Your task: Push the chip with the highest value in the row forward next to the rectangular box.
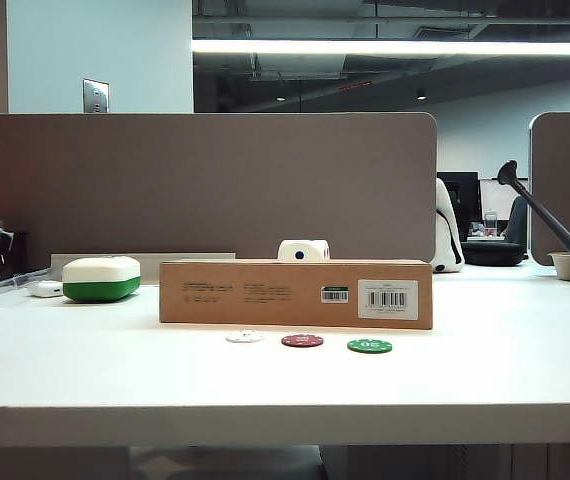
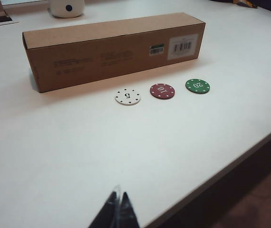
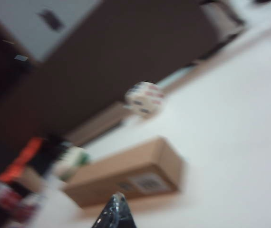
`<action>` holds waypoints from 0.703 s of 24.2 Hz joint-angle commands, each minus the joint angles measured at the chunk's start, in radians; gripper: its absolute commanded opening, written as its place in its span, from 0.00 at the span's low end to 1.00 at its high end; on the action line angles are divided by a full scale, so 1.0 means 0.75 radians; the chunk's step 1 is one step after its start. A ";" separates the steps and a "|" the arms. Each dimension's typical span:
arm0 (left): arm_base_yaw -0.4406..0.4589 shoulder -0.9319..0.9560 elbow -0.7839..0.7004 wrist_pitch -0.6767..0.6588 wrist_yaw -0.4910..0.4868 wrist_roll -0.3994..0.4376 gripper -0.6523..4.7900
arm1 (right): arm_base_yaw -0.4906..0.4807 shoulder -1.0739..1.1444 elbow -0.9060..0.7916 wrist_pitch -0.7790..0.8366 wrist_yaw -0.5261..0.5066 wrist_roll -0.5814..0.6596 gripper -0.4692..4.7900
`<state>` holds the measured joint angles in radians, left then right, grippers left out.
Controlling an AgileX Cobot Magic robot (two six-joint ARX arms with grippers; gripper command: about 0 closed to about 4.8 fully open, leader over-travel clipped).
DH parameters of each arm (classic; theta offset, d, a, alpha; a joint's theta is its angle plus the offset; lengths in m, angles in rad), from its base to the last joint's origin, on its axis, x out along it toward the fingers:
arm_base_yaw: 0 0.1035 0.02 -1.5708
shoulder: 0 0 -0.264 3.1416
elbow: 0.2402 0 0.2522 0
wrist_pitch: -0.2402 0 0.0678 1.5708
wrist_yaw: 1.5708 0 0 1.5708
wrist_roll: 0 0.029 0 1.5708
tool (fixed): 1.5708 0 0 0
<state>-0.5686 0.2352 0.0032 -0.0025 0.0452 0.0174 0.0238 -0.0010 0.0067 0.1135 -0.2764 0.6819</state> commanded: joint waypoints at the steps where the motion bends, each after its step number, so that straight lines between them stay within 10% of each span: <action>1: 0.001 0.003 0.006 0.014 0.001 -0.004 0.11 | -0.001 0.005 0.108 0.269 0.052 0.184 0.07; 6: 0.001 0.004 0.006 0.015 0.001 -0.004 0.11 | 0.001 0.206 0.564 -0.022 0.116 0.030 0.07; 17: -0.072 0.003 0.006 0.014 -0.005 -0.004 0.11 | 0.219 1.130 1.205 -0.644 -0.341 -0.363 0.07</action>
<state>-0.6056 0.2359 0.0032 -0.0025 0.0414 0.0174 0.1490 0.7887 0.9112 -0.3000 -0.5156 0.4385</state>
